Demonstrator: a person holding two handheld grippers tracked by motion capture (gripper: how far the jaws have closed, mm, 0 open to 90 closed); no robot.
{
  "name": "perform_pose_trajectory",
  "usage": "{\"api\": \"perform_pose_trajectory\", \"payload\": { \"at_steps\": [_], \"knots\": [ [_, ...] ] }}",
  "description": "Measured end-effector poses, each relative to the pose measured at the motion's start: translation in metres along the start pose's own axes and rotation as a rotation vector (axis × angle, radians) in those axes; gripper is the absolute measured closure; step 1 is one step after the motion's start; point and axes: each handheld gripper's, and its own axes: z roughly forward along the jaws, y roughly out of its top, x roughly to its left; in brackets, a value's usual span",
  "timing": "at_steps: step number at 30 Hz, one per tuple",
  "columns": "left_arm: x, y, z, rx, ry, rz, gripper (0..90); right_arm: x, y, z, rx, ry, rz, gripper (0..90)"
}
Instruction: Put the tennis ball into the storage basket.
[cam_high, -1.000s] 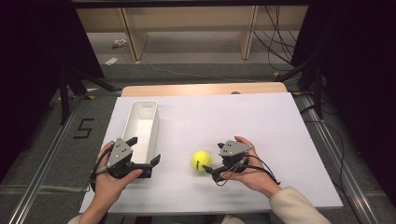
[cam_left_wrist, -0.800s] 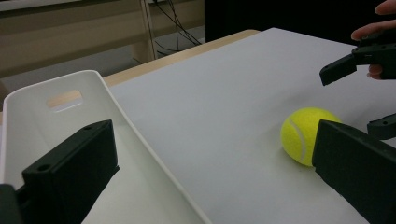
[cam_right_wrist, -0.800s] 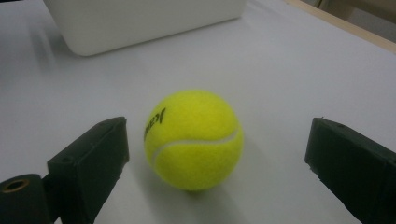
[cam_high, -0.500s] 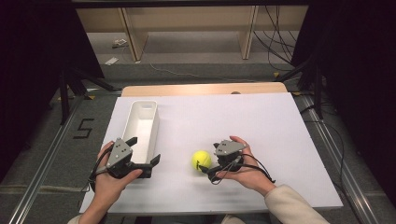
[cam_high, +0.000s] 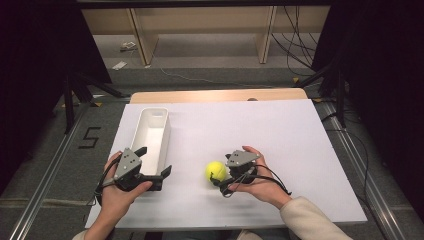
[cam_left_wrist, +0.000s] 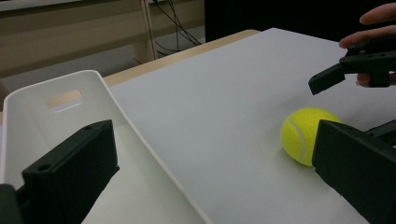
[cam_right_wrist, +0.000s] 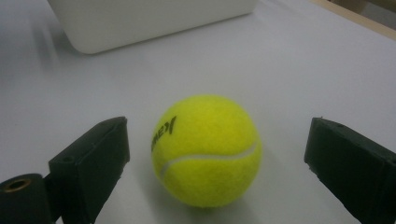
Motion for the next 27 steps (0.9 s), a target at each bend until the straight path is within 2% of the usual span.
{"api": "perform_pose_trajectory", "payload": {
  "at_steps": [27],
  "knots": [
    [0.0,0.0,0.0,0.0,-0.002,0.004,0.0,0.002,0.001,0.017,0.031,0.017,-0.002,8.1]
  ]
}}
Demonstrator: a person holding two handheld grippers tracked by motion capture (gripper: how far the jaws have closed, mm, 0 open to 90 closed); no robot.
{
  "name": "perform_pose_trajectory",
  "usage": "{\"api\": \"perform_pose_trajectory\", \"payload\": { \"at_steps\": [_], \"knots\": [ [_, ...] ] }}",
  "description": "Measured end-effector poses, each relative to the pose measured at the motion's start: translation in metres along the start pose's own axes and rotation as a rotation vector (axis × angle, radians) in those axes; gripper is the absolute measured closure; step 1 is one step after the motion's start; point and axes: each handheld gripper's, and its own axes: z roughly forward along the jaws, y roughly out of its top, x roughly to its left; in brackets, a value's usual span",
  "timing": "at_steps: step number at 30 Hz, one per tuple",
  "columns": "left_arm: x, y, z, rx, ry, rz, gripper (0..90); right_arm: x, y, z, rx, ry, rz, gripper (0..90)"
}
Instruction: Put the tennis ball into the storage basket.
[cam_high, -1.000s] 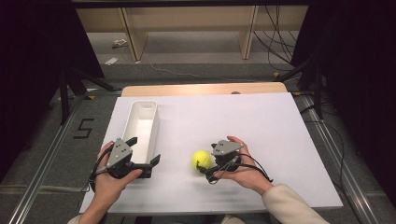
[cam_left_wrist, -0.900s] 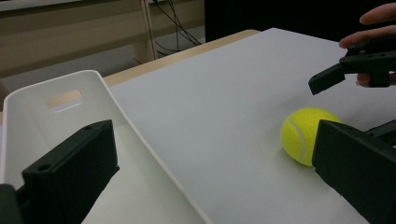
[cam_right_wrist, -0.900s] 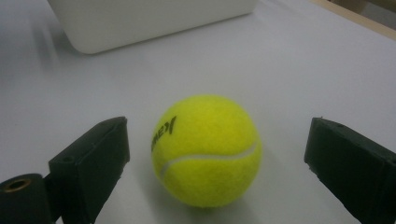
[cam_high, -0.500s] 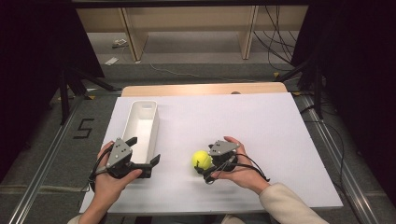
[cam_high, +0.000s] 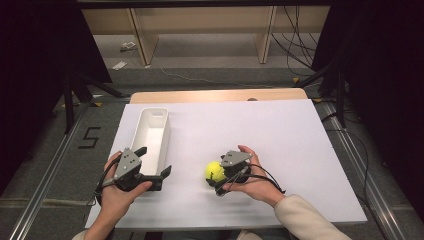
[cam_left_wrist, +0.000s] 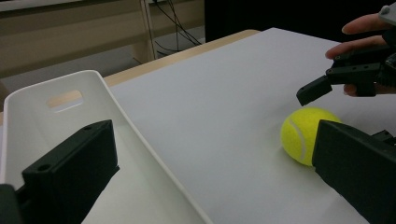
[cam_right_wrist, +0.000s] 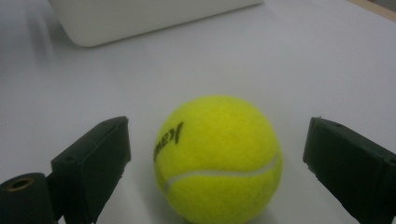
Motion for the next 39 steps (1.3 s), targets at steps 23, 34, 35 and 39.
{"api": "perform_pose_trajectory", "payload": {
  "at_steps": [23,34,35,39],
  "knots": [
    [0.0,0.0,-0.001,-0.002,0.002,0.0,0.0,0.0,-0.003,0.014,0.054,-0.007,0.003,12.8],
    [0.0,0.0,-0.001,-0.004,0.001,-0.001,0.0,0.0,-0.004,0.019,0.065,-0.012,0.008,15.4],
    [0.0,0.0,-0.001,-0.004,0.001,-0.001,0.0,0.0,-0.004,0.019,0.067,-0.012,0.007,15.4],
    [0.0,0.0,-0.001,-0.004,0.001,-0.002,0.0,0.0,-0.004,0.02,0.071,-0.011,0.0,15.9]
  ]
}}
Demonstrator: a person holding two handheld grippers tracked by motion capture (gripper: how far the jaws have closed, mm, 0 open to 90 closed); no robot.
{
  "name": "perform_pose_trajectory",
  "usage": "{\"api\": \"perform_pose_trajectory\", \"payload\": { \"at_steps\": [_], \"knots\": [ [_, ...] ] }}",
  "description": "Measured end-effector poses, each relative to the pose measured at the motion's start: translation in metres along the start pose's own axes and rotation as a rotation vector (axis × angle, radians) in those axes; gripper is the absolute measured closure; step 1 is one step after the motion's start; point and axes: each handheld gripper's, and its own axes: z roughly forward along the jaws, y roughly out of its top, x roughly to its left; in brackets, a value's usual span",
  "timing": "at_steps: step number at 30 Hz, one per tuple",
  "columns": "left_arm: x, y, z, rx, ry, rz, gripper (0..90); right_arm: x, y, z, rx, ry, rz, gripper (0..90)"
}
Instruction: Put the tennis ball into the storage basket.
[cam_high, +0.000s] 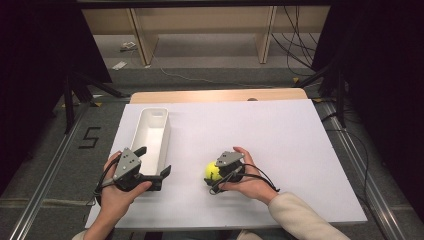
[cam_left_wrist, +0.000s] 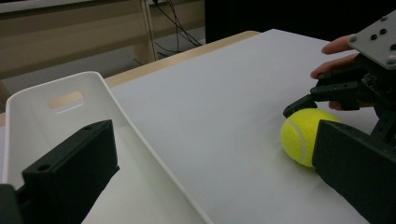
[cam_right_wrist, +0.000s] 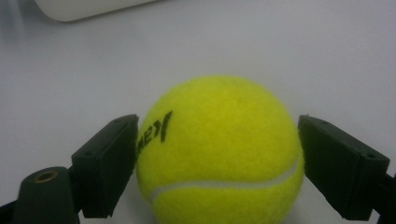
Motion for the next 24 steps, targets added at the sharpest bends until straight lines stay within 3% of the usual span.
{"api": "perform_pose_trajectory", "payload": {
  "at_steps": [14,24],
  "knots": [
    [0.0001,0.0001,-0.0003,-0.002,0.001,-0.001,0.0,0.0008,0.0002,-0.0007,0.0,-0.019,0.015,24.9],
    [0.0002,0.0001,-0.0003,-0.002,0.001,-0.002,0.0,0.0004,0.0013,-0.002,0.006,-0.011,0.001,26.1]
  ]
}}
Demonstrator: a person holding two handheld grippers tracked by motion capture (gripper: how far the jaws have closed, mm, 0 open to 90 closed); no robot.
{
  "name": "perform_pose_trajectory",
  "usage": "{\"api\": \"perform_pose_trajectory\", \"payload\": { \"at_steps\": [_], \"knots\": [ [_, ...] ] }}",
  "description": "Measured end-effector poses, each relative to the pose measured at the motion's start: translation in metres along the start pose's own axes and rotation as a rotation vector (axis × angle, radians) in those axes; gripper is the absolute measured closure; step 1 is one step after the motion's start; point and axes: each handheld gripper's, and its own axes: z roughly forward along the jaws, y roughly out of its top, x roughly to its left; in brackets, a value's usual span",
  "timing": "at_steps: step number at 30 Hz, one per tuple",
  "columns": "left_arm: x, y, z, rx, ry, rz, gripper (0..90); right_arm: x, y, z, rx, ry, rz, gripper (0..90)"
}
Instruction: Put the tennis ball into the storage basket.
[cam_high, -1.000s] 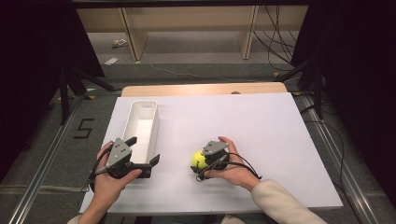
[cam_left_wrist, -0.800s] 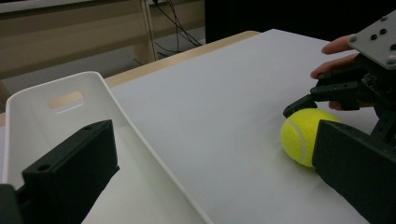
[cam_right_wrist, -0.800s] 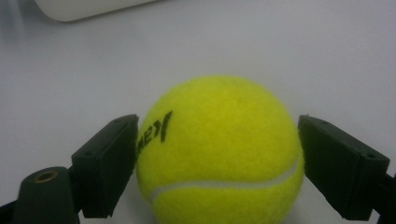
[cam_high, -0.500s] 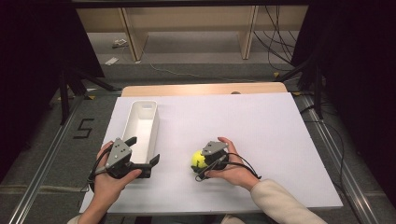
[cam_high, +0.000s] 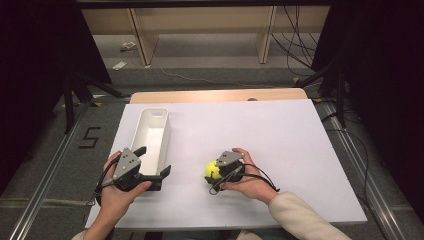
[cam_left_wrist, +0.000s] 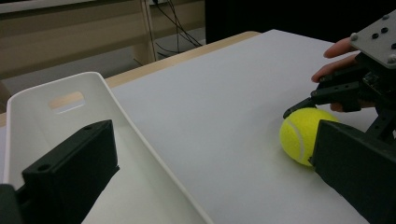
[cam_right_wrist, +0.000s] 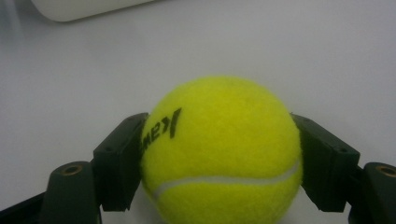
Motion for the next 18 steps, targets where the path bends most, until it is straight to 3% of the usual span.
{"api": "perform_pose_trajectory", "payload": {
  "at_steps": [18],
  "knots": [
    [0.0001,0.0003,-0.0002,-0.001,0.0,0.001,0.0,-0.0007,0.004,-0.0042,-0.015,0.001,-0.003,26.4]
  ]
}}
